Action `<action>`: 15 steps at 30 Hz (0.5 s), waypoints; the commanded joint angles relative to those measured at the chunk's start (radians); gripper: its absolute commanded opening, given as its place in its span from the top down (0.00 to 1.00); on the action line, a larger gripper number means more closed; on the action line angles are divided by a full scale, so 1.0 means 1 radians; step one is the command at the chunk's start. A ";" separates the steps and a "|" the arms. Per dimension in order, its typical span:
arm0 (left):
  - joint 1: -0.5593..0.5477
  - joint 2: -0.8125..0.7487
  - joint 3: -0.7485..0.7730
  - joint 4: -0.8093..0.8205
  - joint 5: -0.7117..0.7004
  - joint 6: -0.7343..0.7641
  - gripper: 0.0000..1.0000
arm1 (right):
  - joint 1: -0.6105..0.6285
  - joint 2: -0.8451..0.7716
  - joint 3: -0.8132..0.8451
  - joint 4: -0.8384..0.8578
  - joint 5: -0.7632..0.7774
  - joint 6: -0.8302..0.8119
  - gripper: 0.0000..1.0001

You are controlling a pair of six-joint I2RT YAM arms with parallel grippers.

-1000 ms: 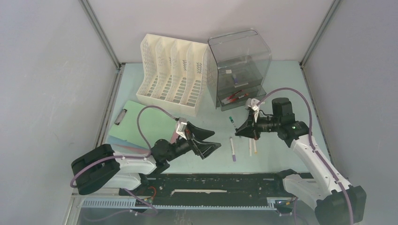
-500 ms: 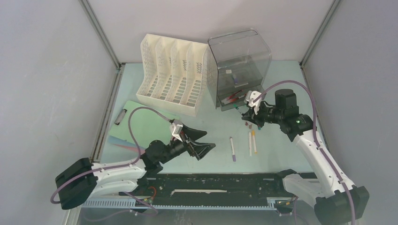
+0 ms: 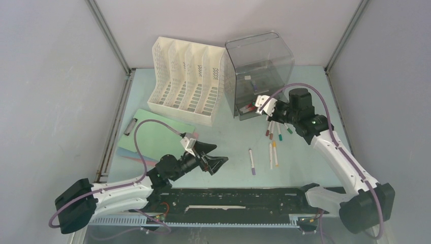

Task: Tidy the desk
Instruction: Place the stationery in the drawer.

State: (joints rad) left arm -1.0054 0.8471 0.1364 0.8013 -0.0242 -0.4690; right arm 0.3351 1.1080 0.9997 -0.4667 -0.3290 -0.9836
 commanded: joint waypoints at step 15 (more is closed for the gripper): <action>0.005 -0.052 -0.015 -0.040 -0.051 0.038 0.00 | 0.058 0.256 0.157 0.145 0.234 -0.184 1.00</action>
State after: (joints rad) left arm -1.0054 0.8085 0.1265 0.7528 -0.0517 -0.4614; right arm 0.3805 1.3285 1.0931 -0.3691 -0.1448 -1.1339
